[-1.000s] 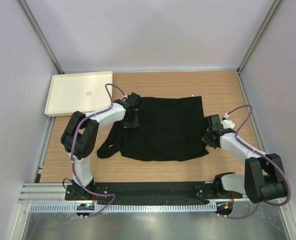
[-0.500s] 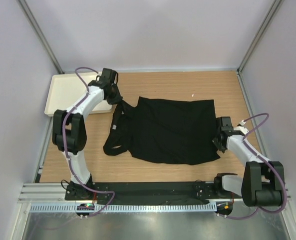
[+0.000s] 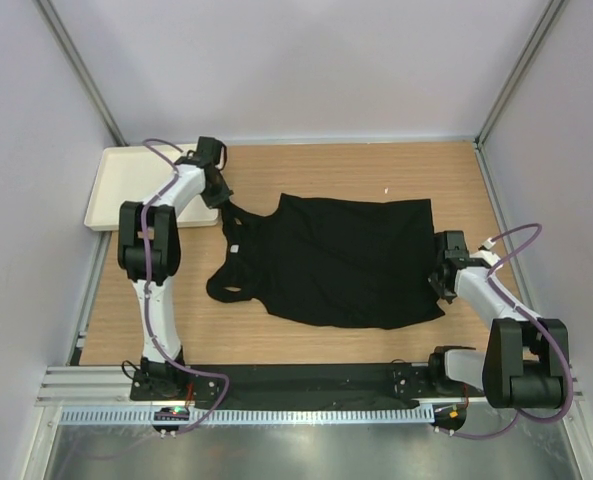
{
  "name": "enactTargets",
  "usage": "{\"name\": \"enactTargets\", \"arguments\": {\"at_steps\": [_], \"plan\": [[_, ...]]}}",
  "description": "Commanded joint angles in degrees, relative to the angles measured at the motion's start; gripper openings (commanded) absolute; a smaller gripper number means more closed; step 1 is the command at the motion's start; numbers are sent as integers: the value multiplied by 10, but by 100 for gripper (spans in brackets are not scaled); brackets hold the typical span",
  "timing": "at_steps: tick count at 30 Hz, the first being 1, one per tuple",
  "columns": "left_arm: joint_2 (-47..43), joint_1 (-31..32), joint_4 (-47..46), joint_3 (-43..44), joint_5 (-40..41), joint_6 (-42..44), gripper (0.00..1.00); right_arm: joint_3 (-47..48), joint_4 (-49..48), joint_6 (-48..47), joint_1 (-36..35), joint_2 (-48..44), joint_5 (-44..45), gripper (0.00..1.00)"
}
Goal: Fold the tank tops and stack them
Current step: Flatten the tank top out
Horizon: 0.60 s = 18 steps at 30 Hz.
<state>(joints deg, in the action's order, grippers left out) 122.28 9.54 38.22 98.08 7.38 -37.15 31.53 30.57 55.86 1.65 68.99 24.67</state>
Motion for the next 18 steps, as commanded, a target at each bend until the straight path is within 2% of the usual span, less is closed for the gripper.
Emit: {"name": "enactTargets", "arguments": {"at_steps": [1,5,12,15,16,18], "plan": [[-44,-29,-22,-17,18,-15,0,22,-8,7,6,8,37,1],[-45,-41,-24,-10,33,-19,0,22,-8,6,9,10,37,1],[-13,-45,-12,30,-12,-28,0,19,-2,7,12,-16,51,1],[-35,-36,-38,11,-41,-21,5,20,0,6,13,-26,60,1],[-41,-25,-40,13,-40,-18,12,20,0,5,13,-30,64,1],[-40,-14,-23,28,-33,-2,27,24,3,0,14,-28,61,13]]}}
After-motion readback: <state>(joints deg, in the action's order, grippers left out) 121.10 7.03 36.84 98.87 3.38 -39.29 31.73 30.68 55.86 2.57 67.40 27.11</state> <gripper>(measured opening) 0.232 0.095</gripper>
